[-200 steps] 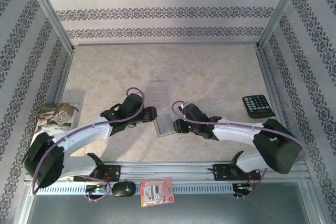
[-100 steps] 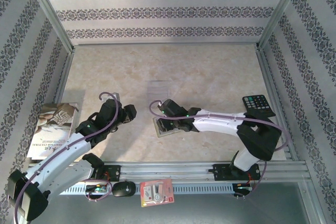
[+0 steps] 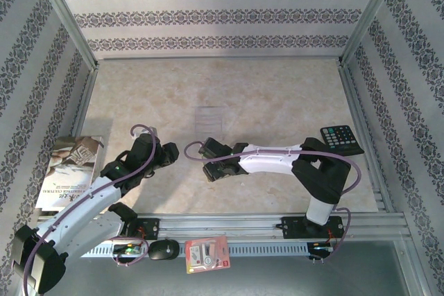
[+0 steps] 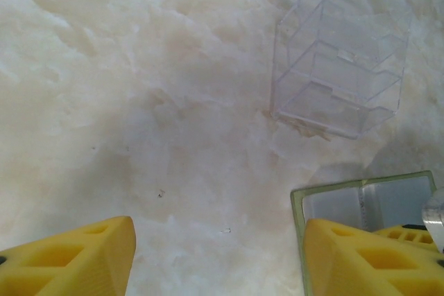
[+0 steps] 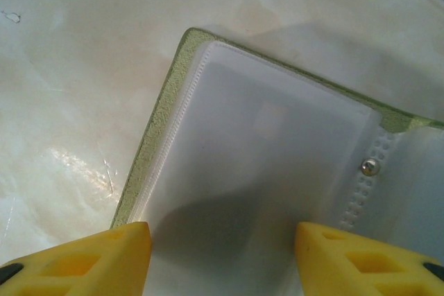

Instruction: Take the credit cards out of the card holder

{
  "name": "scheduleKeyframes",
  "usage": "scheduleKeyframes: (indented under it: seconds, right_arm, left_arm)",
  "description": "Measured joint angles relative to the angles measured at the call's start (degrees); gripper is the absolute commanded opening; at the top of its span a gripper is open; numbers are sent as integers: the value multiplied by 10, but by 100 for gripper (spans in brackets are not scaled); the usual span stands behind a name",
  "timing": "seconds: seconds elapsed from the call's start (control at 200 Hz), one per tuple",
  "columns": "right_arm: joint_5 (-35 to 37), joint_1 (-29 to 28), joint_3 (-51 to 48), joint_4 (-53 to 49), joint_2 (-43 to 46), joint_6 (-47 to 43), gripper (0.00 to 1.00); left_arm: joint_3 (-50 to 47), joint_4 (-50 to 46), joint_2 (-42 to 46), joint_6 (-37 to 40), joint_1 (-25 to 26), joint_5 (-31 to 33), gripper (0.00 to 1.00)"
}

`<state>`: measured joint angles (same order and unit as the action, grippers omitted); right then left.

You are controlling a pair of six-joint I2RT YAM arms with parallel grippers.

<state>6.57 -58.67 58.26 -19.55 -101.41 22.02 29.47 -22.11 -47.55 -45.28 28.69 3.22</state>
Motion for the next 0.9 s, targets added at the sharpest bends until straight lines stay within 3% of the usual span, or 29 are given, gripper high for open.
scheduleKeyframes:
  seconds: [0.1, 0.55, 0.719, 0.904]
  right_arm:
    - [1, 0, 9, -6, -7, 0, 54]
    - [-17, 25, -26, 64, 6, 3, 0]
    - [-56, 43, -66, 120, 28, 7, 0]
    - [-107, 71, -118, 192, 52, 30, 0]
  left_arm:
    - [0, 0, 0, 0, -1, -3, 65]
    - [-8, 43, -44, -2, -3, -70, 57]
    - [-9, 88, -91, -5, 6, -93, 49]
    - [-9, 136, -160, -13, 31, -109, 48]
